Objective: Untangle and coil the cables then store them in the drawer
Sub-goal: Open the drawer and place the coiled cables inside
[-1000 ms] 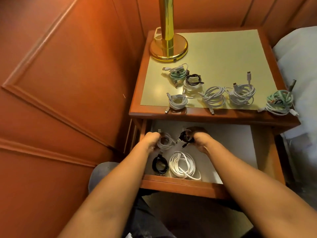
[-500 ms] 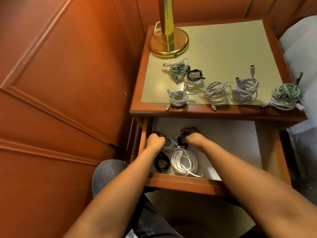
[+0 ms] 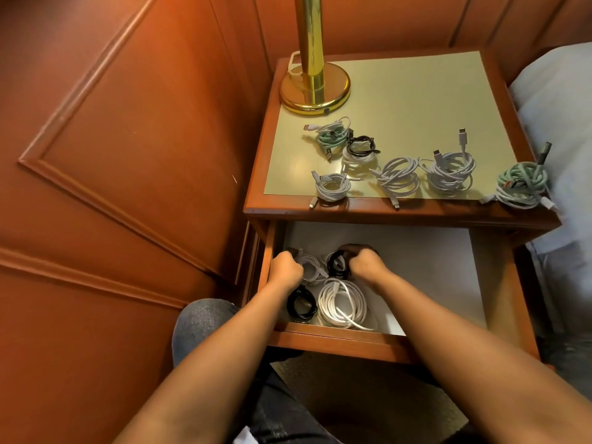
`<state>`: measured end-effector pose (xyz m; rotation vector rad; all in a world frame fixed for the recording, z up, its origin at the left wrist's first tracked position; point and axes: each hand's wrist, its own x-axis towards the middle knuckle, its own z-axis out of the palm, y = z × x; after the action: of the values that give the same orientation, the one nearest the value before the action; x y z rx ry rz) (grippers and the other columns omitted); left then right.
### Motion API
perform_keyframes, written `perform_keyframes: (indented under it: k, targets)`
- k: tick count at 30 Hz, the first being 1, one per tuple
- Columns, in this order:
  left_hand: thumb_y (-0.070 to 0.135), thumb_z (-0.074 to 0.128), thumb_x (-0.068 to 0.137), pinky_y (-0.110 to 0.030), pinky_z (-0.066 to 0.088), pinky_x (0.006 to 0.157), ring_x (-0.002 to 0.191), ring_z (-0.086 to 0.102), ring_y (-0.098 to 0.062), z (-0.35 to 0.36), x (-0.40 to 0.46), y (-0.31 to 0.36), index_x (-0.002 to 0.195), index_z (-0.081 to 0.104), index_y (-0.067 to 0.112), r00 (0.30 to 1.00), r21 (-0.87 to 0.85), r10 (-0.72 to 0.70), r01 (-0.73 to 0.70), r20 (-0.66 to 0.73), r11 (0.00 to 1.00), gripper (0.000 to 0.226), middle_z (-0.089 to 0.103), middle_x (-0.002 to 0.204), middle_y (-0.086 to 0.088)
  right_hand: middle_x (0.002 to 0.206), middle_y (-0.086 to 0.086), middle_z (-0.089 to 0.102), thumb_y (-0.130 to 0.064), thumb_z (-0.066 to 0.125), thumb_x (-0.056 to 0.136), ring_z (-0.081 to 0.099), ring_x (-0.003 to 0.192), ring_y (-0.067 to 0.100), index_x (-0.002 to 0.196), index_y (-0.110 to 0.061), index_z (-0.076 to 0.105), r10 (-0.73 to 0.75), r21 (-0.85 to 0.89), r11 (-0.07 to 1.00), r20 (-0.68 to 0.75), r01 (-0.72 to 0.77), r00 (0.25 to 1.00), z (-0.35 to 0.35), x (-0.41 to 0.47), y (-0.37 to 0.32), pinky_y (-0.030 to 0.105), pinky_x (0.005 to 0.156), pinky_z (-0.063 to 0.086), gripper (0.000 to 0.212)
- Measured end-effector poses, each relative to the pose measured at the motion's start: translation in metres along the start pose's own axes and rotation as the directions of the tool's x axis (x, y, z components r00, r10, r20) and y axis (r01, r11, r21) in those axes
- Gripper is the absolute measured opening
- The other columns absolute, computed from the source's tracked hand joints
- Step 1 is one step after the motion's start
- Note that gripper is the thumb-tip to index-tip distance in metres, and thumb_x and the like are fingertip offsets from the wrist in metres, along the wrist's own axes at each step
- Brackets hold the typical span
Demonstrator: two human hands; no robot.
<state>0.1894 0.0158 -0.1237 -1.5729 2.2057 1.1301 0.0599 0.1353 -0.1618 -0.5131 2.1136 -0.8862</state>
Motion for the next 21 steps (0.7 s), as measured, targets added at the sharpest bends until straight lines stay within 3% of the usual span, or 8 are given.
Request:
perform_keyframes:
  k: [4, 7, 10, 18, 21]
  targets:
    - [0.005, 0.052, 0.093, -0.035, 0.049, 0.085, 0.110, 0.058, -0.035, 0.0014, -0.0008, -0.0009, 0.116, 0.056, -0.003, 0.999, 0.097, 0.042, -0.041, -0.012, 0.994, 0.024, 0.059, 0.120, -0.020, 0.124, 0.011, 0.065, 0.001, 0.045, 0.093, 0.058, 0.116, 0.029, 0.121, -0.011, 0.067, -0.015, -0.017, 1.000, 0.027, 0.016, 1.000, 0.0062, 0.0017, -0.0044, 0.034, 0.102, 0.046, 0.038]
    - [0.004, 0.055, 0.092, -0.033, 0.049, 0.080, 0.107, 0.059, -0.034, 0.0032, -0.0008, -0.0036, 0.113, 0.058, -0.003, 0.998, 0.127, 0.057, -0.055, -0.016, 0.990, 0.023, 0.061, 0.117, -0.021, 0.121, 0.013, 0.065, -0.004, 0.049, 0.094, 0.059, 0.114, 0.032, 0.118, -0.006, 0.066, -0.021, -0.080, 0.997, 0.019, 0.023, 1.000, 0.0065, 0.0050, -0.0053, 0.033, 0.097, 0.047, 0.030]
    - [0.005, 0.056, 0.091, -0.034, 0.050, 0.086, 0.110, 0.059, -0.035, 0.0041, 0.0013, -0.0049, 0.117, 0.058, -0.002, 0.998, 0.120, 0.063, -0.060, -0.027, 0.991, 0.027, 0.061, 0.119, -0.020, 0.105, 0.018, 0.066, -0.005, 0.052, 0.092, 0.062, 0.098, 0.034, 0.101, -0.003, 0.066, -0.040, -0.118, 0.992, -0.038, 0.035, 0.998, 0.0061, 0.0060, -0.0057, 0.034, 0.084, 0.050, 0.017]
    - [0.009, 0.057, 0.092, -0.034, 0.050, 0.093, 0.114, 0.057, -0.032, 0.0048, 0.0069, -0.0088, 0.127, 0.054, 0.003, 0.997, 0.037, 0.071, -0.070, -0.012, 0.997, 0.035, 0.059, 0.126, -0.018, 0.100, 0.016, 0.068, -0.005, 0.048, 0.094, 0.063, 0.095, 0.032, 0.087, -0.009, 0.068, -0.009, -0.060, 0.998, -0.010, 0.008, 1.000, 0.0056, 0.0052, -0.0039, 0.036, 0.087, 0.049, 0.021]
    - [0.010, 0.057, 0.093, -0.033, 0.049, 0.092, 0.114, 0.057, -0.032, 0.0050, 0.0057, -0.0093, 0.127, 0.053, 0.002, 0.997, 0.022, 0.072, -0.072, -0.007, 0.997, 0.035, 0.059, 0.126, -0.017, 0.103, 0.017, 0.068, -0.007, 0.046, 0.095, 0.062, 0.098, 0.032, 0.094, -0.007, 0.068, 0.018, -0.035, 0.999, -0.011, -0.018, 1.000, 0.0055, 0.0030, -0.0043, 0.036, 0.089, 0.048, 0.022]
